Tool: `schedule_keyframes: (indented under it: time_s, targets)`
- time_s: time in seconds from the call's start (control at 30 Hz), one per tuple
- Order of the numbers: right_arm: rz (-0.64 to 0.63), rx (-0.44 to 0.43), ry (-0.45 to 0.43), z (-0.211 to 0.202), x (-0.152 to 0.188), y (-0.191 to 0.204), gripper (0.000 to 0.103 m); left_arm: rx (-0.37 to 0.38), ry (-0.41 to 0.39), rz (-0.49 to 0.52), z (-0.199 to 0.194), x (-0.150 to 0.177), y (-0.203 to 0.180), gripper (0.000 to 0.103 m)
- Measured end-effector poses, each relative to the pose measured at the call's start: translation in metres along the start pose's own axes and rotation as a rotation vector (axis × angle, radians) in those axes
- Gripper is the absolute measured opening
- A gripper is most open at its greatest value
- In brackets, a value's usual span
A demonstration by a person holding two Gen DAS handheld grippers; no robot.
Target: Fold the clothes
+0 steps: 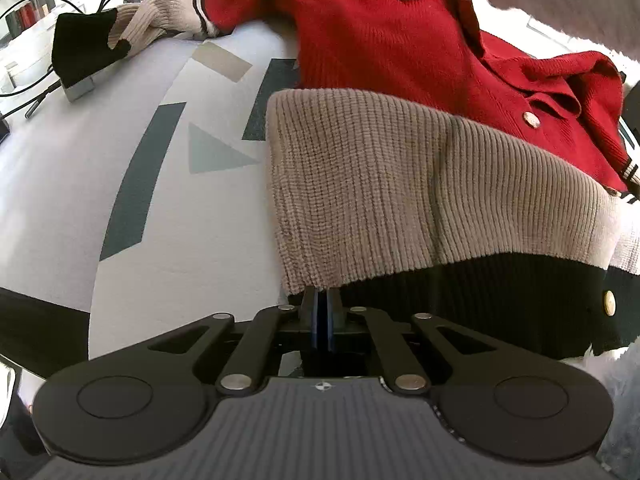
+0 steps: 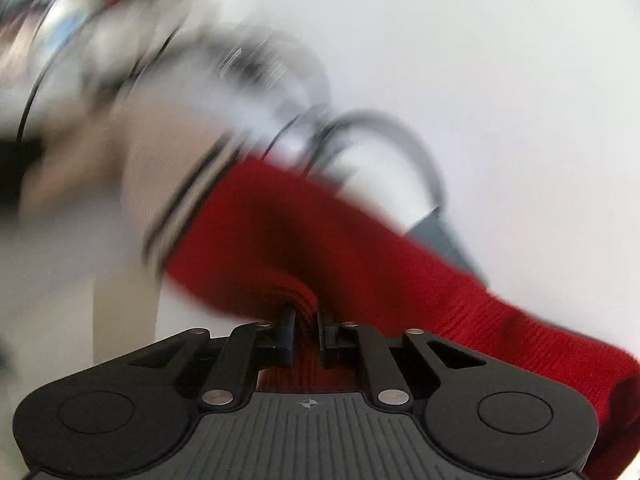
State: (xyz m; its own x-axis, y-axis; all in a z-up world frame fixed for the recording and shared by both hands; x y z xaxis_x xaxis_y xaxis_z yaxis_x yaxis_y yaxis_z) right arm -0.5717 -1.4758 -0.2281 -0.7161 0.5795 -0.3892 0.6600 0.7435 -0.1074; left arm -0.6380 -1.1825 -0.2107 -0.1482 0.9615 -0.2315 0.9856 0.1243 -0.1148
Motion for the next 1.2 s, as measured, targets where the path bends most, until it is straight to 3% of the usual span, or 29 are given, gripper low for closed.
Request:
schedule_keyframes:
  time_s: [0.1,0.23,0.33,0.4,0.43,0.5,0.6,0.7,0.83,0.93,1.1,1.2]
  targets:
    - [0.189,-0.082,-0.204,-0.037,-0.028,-0.023,0.008,0.014,0.006,-0.009,0.0,0.002,0.001,0.005]
    - [0.299,-0.129,-0.416,-0.059,-0.033,-0.051,0.005,0.011,0.015,-0.016,0.0,0.0,0.003,0.005]
    - [0.291,-0.119,-0.31,-0.038,-0.019,-0.063,0.014,0.033,0.027,-0.034,-0.002,0.001,0.009,0.019]
    - [0.28,-0.103,-0.261,-0.034,-0.005,-0.071,0.033,0.049,0.041,-0.059,-0.002,0.004,0.014,0.059]
    - [0.28,-0.095,-0.252,-0.038,0.004,-0.075,0.042,0.06,0.049,-0.068,-0.001,0.007,0.016,0.062]
    - [0.284,-0.119,-0.221,-0.046,0.023,-0.082,0.044,0.081,0.065,-0.079,0.001,0.012,0.02,0.062]
    - [0.313,-0.151,-0.174,-0.068,0.065,-0.088,0.044,0.091,0.077,-0.071,-0.001,0.018,0.021,0.062]
    - [0.374,-0.125,-0.154,-0.093,0.127,-0.095,0.044,0.1,0.062,-0.027,-0.01,0.02,0.021,0.062]
    - [0.545,-0.113,-0.141,-0.134,0.219,-0.109,0.042,0.09,0.003,0.092,-0.029,0.017,0.021,0.062]
    - [0.688,-0.085,-0.14,-0.169,0.292,-0.113,0.04,0.072,-0.043,0.192,-0.039,0.021,0.022,0.069]
    - [0.836,-0.048,-0.129,-0.203,0.402,-0.074,0.04,0.01,-0.093,0.349,-0.03,0.034,0.006,0.072]
    - [0.837,-0.066,-0.082,-0.196,0.441,-0.027,0.04,-0.042,-0.126,0.424,-0.022,0.043,-0.007,0.072]
Point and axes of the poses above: each gripper's, at about its wrist camera, not at the fingertips, and z roughly the way its jaws point, y to its left, x to its underside, the point moved 6 cm from there along z, roughly the way its jaws point, and after that the axes turned 14 degrees about y, right-handed, at the moved point
